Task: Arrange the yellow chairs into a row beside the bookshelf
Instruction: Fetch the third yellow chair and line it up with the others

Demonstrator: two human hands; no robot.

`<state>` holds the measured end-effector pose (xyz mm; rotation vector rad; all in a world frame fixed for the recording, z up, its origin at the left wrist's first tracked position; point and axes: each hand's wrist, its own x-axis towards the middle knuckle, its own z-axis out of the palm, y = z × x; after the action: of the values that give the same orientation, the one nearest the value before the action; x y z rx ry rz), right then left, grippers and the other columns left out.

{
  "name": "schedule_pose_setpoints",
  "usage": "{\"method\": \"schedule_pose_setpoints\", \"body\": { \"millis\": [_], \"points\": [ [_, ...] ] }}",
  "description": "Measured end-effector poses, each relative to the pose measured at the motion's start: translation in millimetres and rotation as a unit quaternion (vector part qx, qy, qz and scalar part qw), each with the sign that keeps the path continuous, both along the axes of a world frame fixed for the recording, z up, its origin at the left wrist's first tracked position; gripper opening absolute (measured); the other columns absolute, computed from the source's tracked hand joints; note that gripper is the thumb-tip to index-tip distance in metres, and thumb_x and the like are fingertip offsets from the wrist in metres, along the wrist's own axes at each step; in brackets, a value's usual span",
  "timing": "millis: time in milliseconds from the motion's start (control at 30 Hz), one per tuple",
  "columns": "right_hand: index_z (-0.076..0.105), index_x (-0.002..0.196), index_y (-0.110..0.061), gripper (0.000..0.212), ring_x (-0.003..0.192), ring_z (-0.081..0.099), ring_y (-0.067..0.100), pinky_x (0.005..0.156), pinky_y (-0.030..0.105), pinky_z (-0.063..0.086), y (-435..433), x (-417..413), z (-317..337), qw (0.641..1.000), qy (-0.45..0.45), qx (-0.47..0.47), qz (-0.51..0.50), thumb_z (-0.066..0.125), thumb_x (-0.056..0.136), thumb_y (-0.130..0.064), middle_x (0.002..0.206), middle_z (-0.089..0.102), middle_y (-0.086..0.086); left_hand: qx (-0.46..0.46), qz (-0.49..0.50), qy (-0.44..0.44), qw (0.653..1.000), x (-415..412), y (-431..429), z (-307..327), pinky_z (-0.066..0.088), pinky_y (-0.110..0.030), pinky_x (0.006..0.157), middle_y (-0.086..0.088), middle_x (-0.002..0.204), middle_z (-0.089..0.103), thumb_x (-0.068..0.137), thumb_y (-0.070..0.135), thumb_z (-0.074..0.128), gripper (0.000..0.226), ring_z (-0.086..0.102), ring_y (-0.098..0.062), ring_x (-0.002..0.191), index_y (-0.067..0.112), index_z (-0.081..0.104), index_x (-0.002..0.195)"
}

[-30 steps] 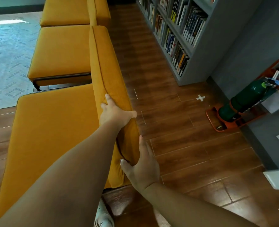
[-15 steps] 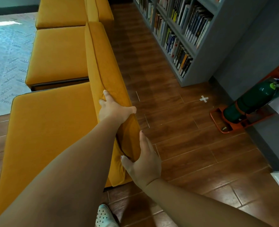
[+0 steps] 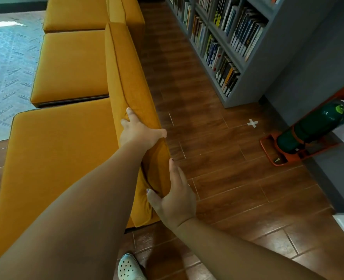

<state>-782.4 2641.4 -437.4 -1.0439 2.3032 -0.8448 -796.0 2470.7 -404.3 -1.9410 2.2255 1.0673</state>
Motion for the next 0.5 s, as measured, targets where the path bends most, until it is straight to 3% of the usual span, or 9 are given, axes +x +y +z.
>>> {"method": "schedule_pose_setpoints", "body": {
  "millis": [167,300,433,500],
  "points": [
    [0.011,0.154,-0.023,0.107,0.138,0.034,0.016,0.098,0.029,0.039,0.7,-1.9,1.1,1.0,-0.003,0.016,0.007,0.028,0.06,-0.073,0.156,0.025,-0.001,0.0,-0.01,0.017,1.0,4.6,0.7,1.6,0.041,-0.048,0.1,-0.012,0.16,0.004,0.073,0.056,0.074,0.124,0.032,-0.041,0.137,0.024,-0.016,0.152],
    [0.008,0.154,-0.025,0.105,0.138,0.031,0.014,0.1,0.029,0.039,-0.4,-3.5,6.1,0.999,-0.024,0.034,0.006,0.045,0.066,-0.067,0.156,0.022,-0.005,0.013,-0.035,0.037,0.999,15.0,-2.3,1.8,0.038,-0.051,0.103,-0.009,0.161,0.001,0.071,0.066,0.069,0.124,0.028,-0.041,0.139,0.03,-0.019,0.151],
    [0.003,0.153,-0.029,0.114,0.137,0.032,0.016,0.102,0.035,0.042,-4.0,-1.4,13.9,0.997,-0.038,0.072,-0.009,0.036,0.055,-0.077,0.157,0.019,-0.006,0.022,-0.096,0.049,0.994,28.5,-8.0,2.7,0.038,-0.05,0.103,-0.006,0.162,-0.01,0.073,0.07,0.063,0.118,0.023,-0.04,0.142,0.035,-0.019,0.15],
    [0.002,0.153,-0.031,0.111,0.135,0.036,0.018,0.101,0.037,0.042,-2.0,-3.7,16.3,0.995,-0.054,0.088,-0.01,0.05,0.062,-0.074,0.156,0.022,-0.005,0.031,-0.112,0.05,0.992,31.9,-7.7,-0.1,0.039,-0.049,0.101,-0.005,0.161,-0.014,0.073,0.071,0.061,0.117,0.023,-0.039,0.143,0.035,-0.02,0.149]
  ]
}}
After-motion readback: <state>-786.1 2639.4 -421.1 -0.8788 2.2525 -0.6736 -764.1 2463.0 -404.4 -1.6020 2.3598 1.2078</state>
